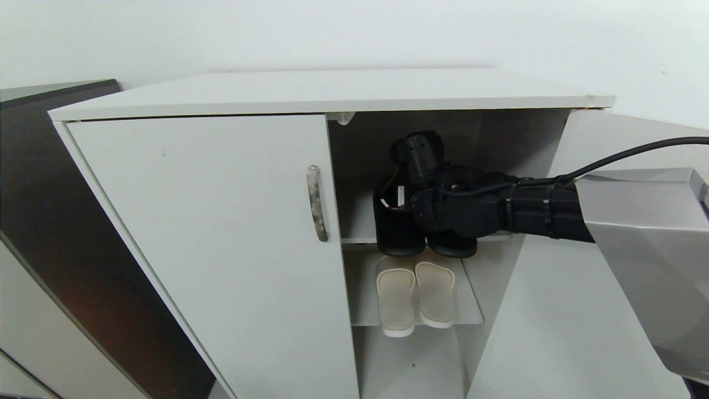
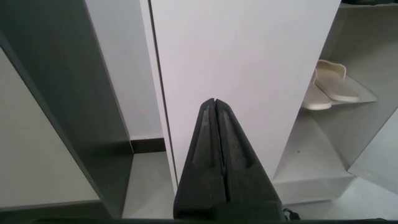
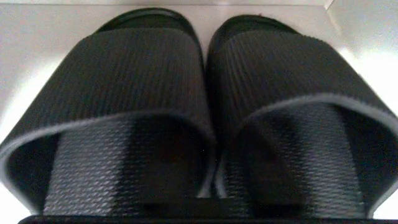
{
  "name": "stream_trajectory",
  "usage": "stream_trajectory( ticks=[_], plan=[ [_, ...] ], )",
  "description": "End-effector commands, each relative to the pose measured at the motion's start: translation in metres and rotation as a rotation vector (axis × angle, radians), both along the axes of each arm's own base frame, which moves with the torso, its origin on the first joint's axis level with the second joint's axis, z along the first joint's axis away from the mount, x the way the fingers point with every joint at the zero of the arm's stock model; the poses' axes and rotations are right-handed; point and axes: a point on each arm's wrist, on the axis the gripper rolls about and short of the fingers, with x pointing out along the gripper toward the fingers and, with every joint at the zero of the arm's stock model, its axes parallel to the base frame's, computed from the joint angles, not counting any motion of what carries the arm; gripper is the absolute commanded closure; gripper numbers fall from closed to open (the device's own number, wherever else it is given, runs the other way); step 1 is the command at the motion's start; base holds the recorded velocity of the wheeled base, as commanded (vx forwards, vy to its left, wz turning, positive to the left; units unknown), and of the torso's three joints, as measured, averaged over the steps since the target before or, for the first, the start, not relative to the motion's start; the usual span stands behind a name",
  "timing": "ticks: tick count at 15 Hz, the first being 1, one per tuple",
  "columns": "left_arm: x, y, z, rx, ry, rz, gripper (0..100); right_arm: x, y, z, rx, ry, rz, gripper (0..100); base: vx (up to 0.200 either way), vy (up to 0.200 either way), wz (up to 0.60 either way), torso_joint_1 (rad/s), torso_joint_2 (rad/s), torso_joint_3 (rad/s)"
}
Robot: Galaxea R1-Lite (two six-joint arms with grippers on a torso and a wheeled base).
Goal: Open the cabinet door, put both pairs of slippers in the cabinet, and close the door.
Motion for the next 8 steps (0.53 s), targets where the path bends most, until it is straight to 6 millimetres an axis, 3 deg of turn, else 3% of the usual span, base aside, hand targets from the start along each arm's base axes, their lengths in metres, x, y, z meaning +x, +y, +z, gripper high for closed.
stream_trajectory(
  ticks=[1,8],
  plan=[
    [0.000,0.000,0.000,0.000,-0.001,0.000,100,-0.002,0.000,0.004,0.005,-0.006,0.000,0,0.000,0.000,0.00,0.000,0.00,0.000],
    [0.000,0.000,0.000,0.000,0.001,0.000,100,-0.086,-0.016,0.036,0.024,-0.040,0.062,0,0.000,0.000,0.00,0.000,0.00,0.000]
  ],
)
